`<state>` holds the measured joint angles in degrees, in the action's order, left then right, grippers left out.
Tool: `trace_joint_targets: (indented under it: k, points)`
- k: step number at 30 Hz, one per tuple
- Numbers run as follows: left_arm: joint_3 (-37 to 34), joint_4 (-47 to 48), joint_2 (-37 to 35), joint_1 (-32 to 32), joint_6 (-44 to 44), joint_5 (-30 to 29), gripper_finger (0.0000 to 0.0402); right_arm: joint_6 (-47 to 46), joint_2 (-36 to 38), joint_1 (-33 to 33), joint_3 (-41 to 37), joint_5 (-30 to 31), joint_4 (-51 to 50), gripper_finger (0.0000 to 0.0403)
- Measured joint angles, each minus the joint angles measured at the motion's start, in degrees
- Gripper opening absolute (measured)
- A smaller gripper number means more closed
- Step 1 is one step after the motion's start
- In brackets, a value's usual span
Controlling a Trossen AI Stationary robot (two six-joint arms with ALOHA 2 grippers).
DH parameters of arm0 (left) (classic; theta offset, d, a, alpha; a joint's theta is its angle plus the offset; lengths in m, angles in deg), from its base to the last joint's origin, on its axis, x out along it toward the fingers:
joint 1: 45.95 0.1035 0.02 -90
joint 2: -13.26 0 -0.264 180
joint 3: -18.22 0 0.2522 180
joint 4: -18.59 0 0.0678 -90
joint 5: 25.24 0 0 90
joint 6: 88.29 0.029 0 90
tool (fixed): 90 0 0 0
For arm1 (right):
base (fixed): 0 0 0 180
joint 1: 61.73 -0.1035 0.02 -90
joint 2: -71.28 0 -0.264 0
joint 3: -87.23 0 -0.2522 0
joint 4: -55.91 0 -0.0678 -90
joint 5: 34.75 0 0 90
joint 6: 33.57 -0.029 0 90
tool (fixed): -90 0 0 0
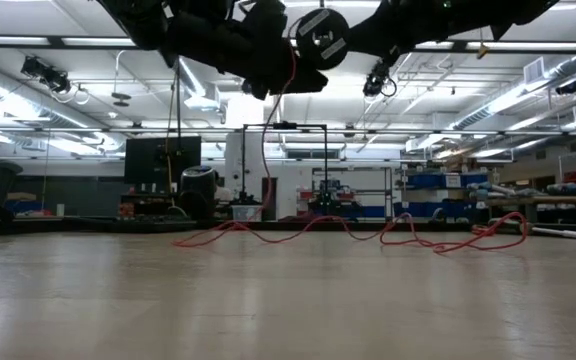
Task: Coil cords
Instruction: Coil the red wire onto the black spool
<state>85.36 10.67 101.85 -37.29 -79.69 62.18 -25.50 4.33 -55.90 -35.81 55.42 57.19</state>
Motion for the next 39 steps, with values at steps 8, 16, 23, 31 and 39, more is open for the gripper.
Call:
trace_joint_targets:
  k: [8,16,23,31,39]
  points:
    - [0.0,7.8,-1.9,1.5,0.2,-0.6,0.0174,-0.3,6.8,0.0,0.0,4.3,-9.3,0.0001]
    - [0.0,11.0,-3.6,1.2,-3.1,-0.4,0.0174,-5.7,14.3,0.0,0.0,12.7,-20.4,0.0000]
    - [0.0,8.6,-2.0,0.0,-7.6,1.6,0.0174,-8.8,13.7,0.0,-0.5,20.7,-20.0,0.0000]
    - [0.0,10.7,-0.1,-1.0,-8.2,0.1,0.0174,-5.5,8.8,0.0,-0.9,20.7,-13.6,0.0000]
    - [0.0,11.4,0.0,-0.9,-8.9,-3.8,0.0158,-4.9,8.1,-0.1,-0.9,19.6,-11.2,0.0000]
